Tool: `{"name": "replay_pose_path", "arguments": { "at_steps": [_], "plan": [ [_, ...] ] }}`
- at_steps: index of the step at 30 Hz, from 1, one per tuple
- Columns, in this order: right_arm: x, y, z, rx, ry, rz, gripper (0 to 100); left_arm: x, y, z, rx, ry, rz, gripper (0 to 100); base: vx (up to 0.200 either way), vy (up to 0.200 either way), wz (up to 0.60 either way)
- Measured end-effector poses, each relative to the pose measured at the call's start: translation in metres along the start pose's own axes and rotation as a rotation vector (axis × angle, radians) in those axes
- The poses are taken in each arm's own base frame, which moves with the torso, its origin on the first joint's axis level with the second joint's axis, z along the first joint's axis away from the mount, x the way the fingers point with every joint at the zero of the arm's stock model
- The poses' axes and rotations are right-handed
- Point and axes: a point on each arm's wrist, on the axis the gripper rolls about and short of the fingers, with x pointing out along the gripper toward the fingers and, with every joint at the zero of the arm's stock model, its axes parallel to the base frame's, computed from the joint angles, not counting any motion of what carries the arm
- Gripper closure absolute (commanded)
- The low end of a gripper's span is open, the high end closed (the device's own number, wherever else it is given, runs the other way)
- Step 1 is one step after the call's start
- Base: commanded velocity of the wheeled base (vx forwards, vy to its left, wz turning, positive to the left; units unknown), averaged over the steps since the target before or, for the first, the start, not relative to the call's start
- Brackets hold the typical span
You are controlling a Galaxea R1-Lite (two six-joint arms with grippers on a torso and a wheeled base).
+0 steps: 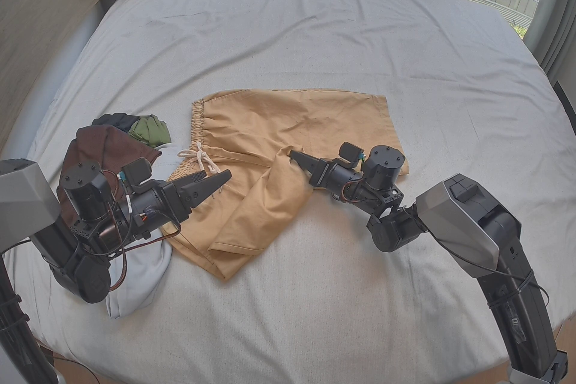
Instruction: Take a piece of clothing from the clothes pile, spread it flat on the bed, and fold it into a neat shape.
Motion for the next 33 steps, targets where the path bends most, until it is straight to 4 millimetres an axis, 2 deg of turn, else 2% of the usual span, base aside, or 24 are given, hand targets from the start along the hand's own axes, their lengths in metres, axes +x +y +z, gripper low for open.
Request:
{"name": "replay_pose_path", "arguments": {
  "at_steps": [10, 15, 20, 25, 33],
  "plan": [
    [-0.002, 0.006, 0.013, -0.041, -0.046, -0.029, 0, 0.000, 0.000, 0.000, 0.002, 0.000, 0.000, 0, 0.000, 0.000, 0.00],
    [-0.013, 0.013, 0.033, -0.044, -0.054, -0.050, 0, 0.000, 0.000, 0.000, 0.002, 0.000, 0.000, 0, 0.000, 0.000, 0.00],
    [-0.031, 0.012, 0.042, -0.051, -0.036, -0.094, 0, 0.000, 0.000, 0.000, 0.002, 0.001, -0.001, 0, 0.000, 0.000, 0.00],
    [-0.050, 0.017, 0.040, -0.069, -0.020, -0.114, 0, 0.001, 0.000, -0.001, 0.001, 0.002, -0.002, 0, 0.000, 0.000, 0.00],
    [-0.075, 0.041, 0.021, -0.068, 0.044, -0.113, 0, 0.001, 0.001, -0.002, -0.002, 0.007, 0.000, 0, 0.000, 0.000, 0.00]
  ]
}}
